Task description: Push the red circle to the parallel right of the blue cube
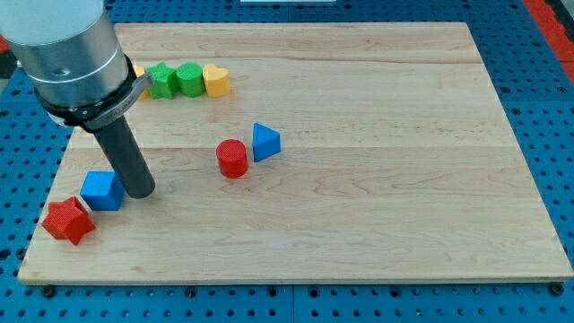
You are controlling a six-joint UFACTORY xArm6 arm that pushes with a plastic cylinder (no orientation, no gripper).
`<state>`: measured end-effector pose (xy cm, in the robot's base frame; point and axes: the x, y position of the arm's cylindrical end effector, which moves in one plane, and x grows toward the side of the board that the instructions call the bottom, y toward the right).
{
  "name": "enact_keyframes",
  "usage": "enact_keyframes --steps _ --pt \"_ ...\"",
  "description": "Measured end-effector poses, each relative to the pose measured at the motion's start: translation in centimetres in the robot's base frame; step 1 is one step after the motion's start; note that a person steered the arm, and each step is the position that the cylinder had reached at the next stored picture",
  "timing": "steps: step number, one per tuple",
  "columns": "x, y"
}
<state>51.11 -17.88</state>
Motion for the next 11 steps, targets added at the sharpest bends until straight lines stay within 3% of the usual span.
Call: enact_keyframes --steps 3,4,5,6,7,9,10,11 --pt "0.0 -3.3" --pt "-1.5 -1.5" --pt "-6.1 0.5" --pt "-10.0 5.5" --pt "-10.5 11.4" --pt "-3.7 9.6" --pt "-3.1 4.7" --pt "-3.2 6.4"
